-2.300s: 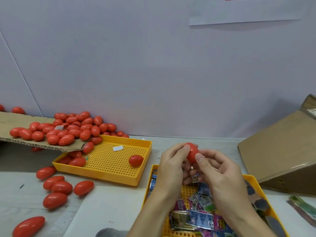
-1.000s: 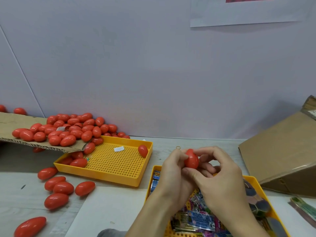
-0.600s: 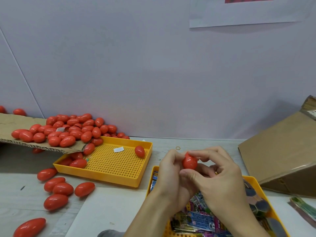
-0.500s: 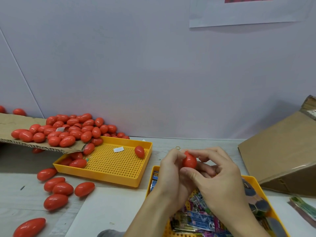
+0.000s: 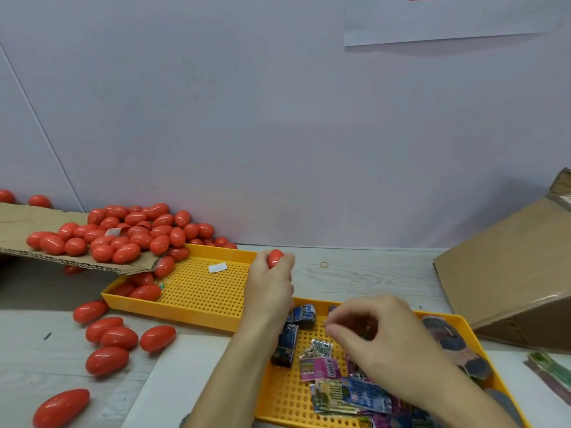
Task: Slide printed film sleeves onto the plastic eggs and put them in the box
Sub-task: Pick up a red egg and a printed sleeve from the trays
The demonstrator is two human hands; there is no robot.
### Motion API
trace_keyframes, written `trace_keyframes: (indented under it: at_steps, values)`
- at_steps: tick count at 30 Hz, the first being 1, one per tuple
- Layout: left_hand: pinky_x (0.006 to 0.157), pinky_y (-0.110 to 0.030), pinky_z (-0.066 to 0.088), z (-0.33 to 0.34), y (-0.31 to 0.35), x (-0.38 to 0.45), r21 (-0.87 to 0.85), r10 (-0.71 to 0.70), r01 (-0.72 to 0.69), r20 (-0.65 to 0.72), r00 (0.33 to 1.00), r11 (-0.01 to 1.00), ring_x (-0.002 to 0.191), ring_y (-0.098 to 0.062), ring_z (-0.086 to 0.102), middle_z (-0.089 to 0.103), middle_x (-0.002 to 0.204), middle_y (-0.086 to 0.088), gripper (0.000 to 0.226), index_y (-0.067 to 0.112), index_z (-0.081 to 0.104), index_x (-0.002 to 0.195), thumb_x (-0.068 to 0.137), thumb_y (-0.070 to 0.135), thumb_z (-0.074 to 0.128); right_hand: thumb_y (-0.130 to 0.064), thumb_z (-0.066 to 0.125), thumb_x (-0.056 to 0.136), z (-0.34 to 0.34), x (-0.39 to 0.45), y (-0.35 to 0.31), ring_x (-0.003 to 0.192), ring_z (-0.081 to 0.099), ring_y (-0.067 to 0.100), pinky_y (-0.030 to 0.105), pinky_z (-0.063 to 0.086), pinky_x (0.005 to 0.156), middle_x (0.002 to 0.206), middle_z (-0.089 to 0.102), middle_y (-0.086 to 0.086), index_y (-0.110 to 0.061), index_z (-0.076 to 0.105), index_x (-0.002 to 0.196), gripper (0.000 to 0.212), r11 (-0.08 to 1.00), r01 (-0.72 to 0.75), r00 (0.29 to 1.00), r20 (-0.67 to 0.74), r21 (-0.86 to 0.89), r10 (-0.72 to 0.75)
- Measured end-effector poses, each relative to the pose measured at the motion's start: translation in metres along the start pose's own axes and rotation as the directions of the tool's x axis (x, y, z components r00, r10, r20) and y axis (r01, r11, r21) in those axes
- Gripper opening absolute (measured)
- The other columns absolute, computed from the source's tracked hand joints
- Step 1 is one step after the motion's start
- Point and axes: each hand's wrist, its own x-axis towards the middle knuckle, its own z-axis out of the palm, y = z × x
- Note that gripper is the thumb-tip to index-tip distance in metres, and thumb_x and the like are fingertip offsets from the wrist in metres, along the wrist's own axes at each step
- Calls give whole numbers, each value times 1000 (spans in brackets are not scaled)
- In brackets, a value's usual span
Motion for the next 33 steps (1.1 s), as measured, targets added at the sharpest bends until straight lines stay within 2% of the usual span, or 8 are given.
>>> trace_keyframes:
  at_steps: [3,6,12,19,22,27,30,33]
  values:
    - [54,-30,30,2,-2,-3,96,59,-59,-5,998,994,65,-20,36,43,77,-6,16,13,53,85,98,22,55,-48,78,77,9,0,-7,81,61,0,16,50,64,82,68,-19,-36,76,86,15,989,6,979,201,-146,24]
    - [51,-26,31,4,0,-5,100,99,-100,18,995,990,60,-15,36,43,74,-5,17,14,53,83,98,21,55,-47,82,73,16,1,-9,79,63,-1,13,50,60,80,68,-13,-32,75,88,22,979,-25,967,245,-202,76]
    - [51,-25,35,6,0,-8,122,119,-125,49,992,985,60,-14,39,45,70,0,15,14,55,84,97,21,56,-29,73,86,16,1,-6,80,60,-3,11,46,62,79,65,-15,-28,77,86,4,975,20,977,213,-222,28]
    - [51,-27,34,7,0,-8,127,130,-135,48,990,983,60,-15,38,45,69,0,14,13,55,83,97,19,56,-53,77,75,20,0,-12,77,57,4,20,49,64,84,58,-16,-27,74,95,33,961,14,979,201,-276,43]
    - [51,-26,35,8,-1,-8,136,131,-138,57,990,981,60,-14,39,45,69,0,14,14,55,83,97,19,56,-48,74,80,23,0,-10,79,55,4,23,50,69,85,55,-15,-27,73,94,25,956,42,986,167,-291,7]
    - [50,-25,34,8,-1,-8,140,134,-142,60,989,980,59,-14,38,45,69,0,15,14,54,82,97,18,56,-39,65,88,24,-1,-7,76,55,4,19,46,62,78,58,-15,-27,75,91,17,962,91,991,119,-256,-62]
    - [50,-26,33,7,0,-9,138,136,-143,61,989,980,58,-14,37,44,68,0,15,14,54,82,96,17,56,-34,64,88,24,-1,-6,83,58,1,18,50,66,77,63,-17,-28,75,88,13,975,70,997,56,-210,-59]
    - [49,-27,32,7,1,-9,130,145,-151,55,988,980,58,-16,36,43,68,-1,15,13,53,80,95,15,56,-25,68,87,19,0,-5,77,62,0,16,51,68,72,69,-12,-26,75,78,12,995,12,998,-63,-100,-18]
